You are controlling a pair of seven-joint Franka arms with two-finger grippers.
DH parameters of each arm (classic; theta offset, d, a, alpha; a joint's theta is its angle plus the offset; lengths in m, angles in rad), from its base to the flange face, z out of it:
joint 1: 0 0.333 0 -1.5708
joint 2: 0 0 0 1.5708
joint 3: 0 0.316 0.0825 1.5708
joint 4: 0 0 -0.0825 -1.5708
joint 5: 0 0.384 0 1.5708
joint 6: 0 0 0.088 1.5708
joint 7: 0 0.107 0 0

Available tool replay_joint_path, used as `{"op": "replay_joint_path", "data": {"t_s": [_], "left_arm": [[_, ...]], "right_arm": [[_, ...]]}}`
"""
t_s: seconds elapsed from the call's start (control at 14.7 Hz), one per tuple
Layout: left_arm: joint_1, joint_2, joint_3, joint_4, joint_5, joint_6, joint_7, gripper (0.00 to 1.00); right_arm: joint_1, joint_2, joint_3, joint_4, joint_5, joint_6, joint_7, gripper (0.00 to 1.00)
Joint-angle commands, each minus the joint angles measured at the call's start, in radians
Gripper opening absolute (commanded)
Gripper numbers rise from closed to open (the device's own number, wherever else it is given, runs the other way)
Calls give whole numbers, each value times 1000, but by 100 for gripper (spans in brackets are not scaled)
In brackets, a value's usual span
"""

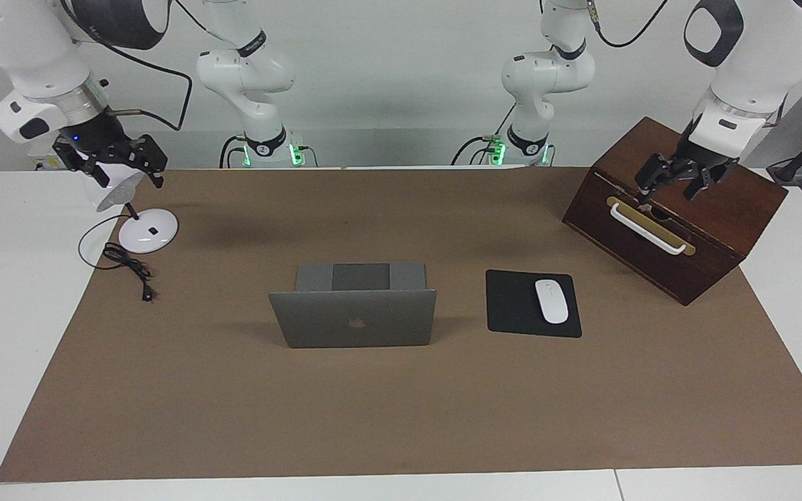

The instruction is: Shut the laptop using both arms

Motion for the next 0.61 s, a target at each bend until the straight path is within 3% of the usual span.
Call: {"op": "replay_joint_path", "data": {"t_s": [0.0,0.2,0.55], "left_arm": [[-2,-22,4,-10,16,2,-4,100],[-3,-28,4,-17,16,-8,-7,100],[8,-35,4,-30,19,5,-17,98]], "right_arm": [[-14,-13,6,-17,19,35,6,100],[-12,-13,6,-20,17,49,4,100],[-14,-12,6,-62,17,188,-3,100]]}}
